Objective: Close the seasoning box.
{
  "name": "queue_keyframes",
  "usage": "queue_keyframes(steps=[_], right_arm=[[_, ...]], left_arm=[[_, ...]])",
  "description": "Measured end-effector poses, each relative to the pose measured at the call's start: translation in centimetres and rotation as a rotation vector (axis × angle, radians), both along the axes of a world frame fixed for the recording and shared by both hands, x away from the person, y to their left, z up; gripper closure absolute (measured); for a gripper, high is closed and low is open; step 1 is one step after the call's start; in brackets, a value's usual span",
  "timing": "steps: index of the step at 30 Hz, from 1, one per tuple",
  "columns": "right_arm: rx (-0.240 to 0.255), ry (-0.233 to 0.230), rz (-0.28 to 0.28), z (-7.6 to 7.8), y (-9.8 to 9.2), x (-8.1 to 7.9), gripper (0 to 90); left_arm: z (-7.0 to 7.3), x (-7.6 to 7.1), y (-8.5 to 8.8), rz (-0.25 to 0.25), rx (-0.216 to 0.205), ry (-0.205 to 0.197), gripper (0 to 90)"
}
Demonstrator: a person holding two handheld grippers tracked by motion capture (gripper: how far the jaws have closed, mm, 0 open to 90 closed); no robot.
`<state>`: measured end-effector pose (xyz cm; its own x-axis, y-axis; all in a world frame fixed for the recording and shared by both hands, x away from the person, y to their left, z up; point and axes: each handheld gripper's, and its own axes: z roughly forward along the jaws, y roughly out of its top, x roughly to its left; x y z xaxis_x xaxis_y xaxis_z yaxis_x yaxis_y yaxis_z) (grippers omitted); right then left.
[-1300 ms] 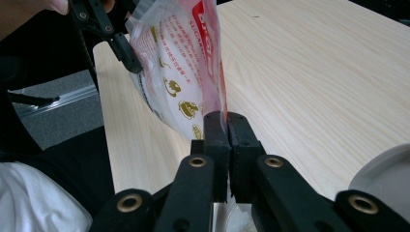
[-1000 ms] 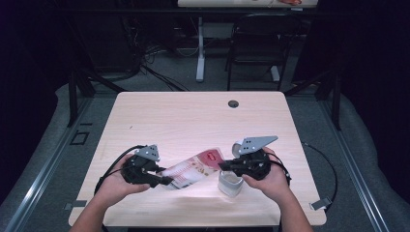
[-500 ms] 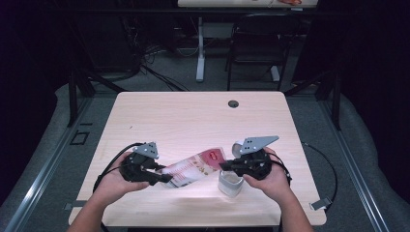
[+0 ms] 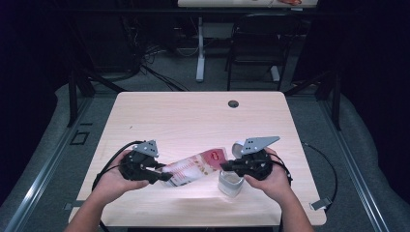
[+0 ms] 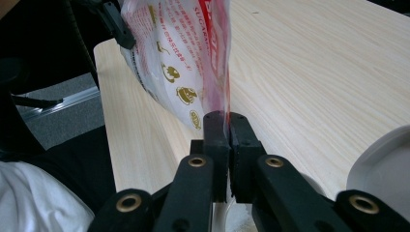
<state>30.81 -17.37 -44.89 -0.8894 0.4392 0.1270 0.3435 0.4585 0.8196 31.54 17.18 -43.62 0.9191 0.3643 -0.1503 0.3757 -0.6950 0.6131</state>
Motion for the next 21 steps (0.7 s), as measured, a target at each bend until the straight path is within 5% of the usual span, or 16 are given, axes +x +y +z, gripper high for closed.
queue_keyframes(steps=[21], right_arm=[[0.007,0.007,-0.004,-0.2,-0.5,0.1,87.0]], left_arm=[[1.4,0.1,-0.2,-0.006,-0.007,-0.019,67.8]])
